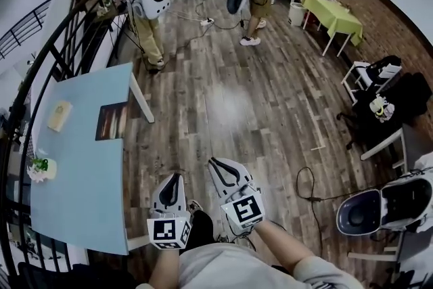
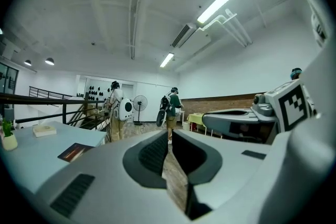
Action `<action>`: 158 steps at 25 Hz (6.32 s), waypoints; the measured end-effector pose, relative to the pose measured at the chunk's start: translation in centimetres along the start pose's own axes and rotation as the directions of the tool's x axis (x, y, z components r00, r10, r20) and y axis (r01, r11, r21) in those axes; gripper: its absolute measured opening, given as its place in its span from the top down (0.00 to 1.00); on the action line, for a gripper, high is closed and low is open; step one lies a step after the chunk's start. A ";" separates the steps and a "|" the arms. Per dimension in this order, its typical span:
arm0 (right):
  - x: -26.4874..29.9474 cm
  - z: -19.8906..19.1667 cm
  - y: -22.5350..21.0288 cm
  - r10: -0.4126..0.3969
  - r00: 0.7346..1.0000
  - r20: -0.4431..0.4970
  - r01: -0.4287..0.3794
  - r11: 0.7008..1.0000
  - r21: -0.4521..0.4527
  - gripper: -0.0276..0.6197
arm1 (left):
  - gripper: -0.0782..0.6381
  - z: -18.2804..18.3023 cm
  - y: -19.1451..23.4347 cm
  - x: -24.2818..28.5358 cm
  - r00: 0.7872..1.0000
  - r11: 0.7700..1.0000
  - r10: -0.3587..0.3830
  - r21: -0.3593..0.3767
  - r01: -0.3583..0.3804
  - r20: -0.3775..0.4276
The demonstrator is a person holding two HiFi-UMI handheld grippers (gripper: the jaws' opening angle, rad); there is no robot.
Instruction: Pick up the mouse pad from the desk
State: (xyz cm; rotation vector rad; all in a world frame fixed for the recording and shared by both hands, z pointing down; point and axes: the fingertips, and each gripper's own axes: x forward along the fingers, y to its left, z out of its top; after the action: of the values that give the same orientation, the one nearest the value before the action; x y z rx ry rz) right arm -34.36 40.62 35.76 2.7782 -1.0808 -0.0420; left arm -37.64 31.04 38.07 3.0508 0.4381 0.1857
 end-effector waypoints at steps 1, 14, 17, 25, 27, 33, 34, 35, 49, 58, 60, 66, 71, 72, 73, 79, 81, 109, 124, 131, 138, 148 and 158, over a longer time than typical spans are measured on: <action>1.0 -0.2 -0.5 -0.003 1.000 0.002 0.003 1.000 -0.001 0.92 | 0.84 0.1 0.8 1.0 1.000 1.000 -0.001 0.000 0.001 0.001; 14.7 -0.6 -5.5 -0.024 1.000 -0.019 0.025 0.999 0.030 0.92 | 0.82 2.5 9.5 13.5 0.997 0.998 -0.058 0.024 0.059 -0.041; 17.5 -1.0 -6.1 -0.027 1.000 -0.015 0.027 0.999 0.030 0.92 | 0.82 2.4 11.8 15.2 0.997 0.998 -0.058 0.024 0.059 -0.045; 22.3 -1.5 -7.6 -0.026 0.999 -0.031 0.027 0.999 0.040 0.92 | 0.82 3.0 15.2 19.0 0.997 0.998 -0.063 -0.016 0.063 -0.033; 23.3 -1.9 -8.1 -0.017 0.999 -0.038 0.018 0.999 0.029 0.92 | 0.82 3.0 15.8 19.9 0.998 0.998 -0.058 -0.027 0.058 -0.026; 27.5 -1.3 -10.8 0.018 0.999 -0.043 -0.019 1.000 -0.013 0.92 | 0.82 2.9 18.2 24.3 0.999 0.999 -0.035 -0.042 0.033 -0.035; 28.4 -1.2 -11.5 0.025 0.999 -0.040 -0.026 1.000 -0.015 0.92 | 0.82 3.1 18.6 25.3 0.999 0.999 -0.029 -0.039 0.028 -0.035; 29.4 -1.2 -12.3 0.034 0.999 -0.038 -0.035 0.999 -0.013 0.92 | 0.82 3.4 19.0 26.5 0.999 0.999 -0.021 -0.038 0.019 -0.034; 38.6 -4.7 -23.5 0.175 0.984 0.019 -0.176 0.981 0.084 0.91 | 0.82 2.8 20.0 40.1 0.987 0.992 0.114 -0.033 -0.118 -0.115; 41.8 -8.6 -26.3 0.267 0.963 -0.039 -0.257 0.952 0.166 0.91 | 0.82 1.3 21.2 43.4 0.956 0.975 0.214 -0.014 -0.222 -0.199; 43.1 -8.8 -26.3 0.284 0.958 -0.025 -0.276 0.947 0.166 0.91 | 0.82 1.3 22.2 43.7 0.950 0.969 0.240 -0.018 -0.248 -0.203; 47.9 -8.8 -23.6 0.379 0.925 -0.014 -0.374 0.919 0.127 0.90 | 0.82 0.6 26.2 43.8 0.933 0.946 0.302 -0.058 -0.319 -0.197; 52.7 -8.8 -19.5 0.501 0.864 -0.048 -0.498 0.865 0.065 0.90 | 0.82 -0.3 31.1 43.7 0.911 0.917 0.366 -0.096 -0.388 -0.189; 53.9 -9.0 -18.4 0.526 0.849 -0.052 -0.523 0.850 0.059 0.90 | 0.82 -0.7 32.3 43.5 0.903 0.908 0.382 -0.102 -0.407 -0.198; 55.0 -9.1 -17.3 0.554 0.831 -0.059 -0.551 0.833 0.052 0.90 | 0.82 -1.2 33.6 43.2 0.892 0.897 0.400 -0.111 -0.428 -0.210; 61.5 -10.5 -10.6 0.674 0.729 -0.119 -0.675 0.737 0.038 0.90 | 0.82 -4.1 41.3 41.2 0.834 0.838 0.468 -0.153 -0.524 -0.292; 63.4 -11.2 -8.2 0.712 0.686 -0.151 -0.715 0.697 0.042 0.90 | 0.82 -4.8 43.7 40.3 0.817 0.822 0.485 -0.157 -0.548 -0.312; 66.1 -27.0 7.0 0.925 -0.028 -0.378 -0.899 0.142 0.415 0.88 | 0.83 -20.6 44.0 21.1 0.175 -0.021 0.782 -0.307 -0.951 -0.598; 65.5 -32.6 9.9 0.877 -0.135 -0.461 -0.832 0.152 0.533 0.85 | 0.83 -27.0 43.1 18.8 0.163 -0.172 0.717 -0.398 -0.901 -0.678; 65.2 -33.7 11.1 0.877 -0.142 -0.459 -0.794 0.175 0.582 0.84 | 0.82 -28.5 43.1 18.3 0.210 -0.197 0.737 -0.500 -0.843 -0.643; 64.6 -34.2 12.1 0.873 -0.152 -0.463 -0.772 0.188 0.608 0.81 | 0.82 -29.4 42.8 15.6 0.209 -0.253 0.755 -0.570 -0.782 -0.622; 64.6 -34.6 12.3 0.875 -0.144 -0.462 -0.682 0.251 0.687 0.78 | 0.75 -31.6 42.5 14.6 0.303 -0.292 0.777 -0.743 -0.602 -0.552; 64.8 -34.4 12.3 0.893 -0.138 -0.428 -0.620 0.259 0.741 0.73 | 0.71 -32.0 43.4 15.9 0.397 -0.240 0.762 -0.793 -0.560 -0.511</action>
State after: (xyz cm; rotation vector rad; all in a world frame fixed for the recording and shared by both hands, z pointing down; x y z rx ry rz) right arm 8.12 -7.18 73.72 1.1840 -2.2101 1.5619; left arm -14.47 -4.87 74.64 1.5769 -1.1437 0.1059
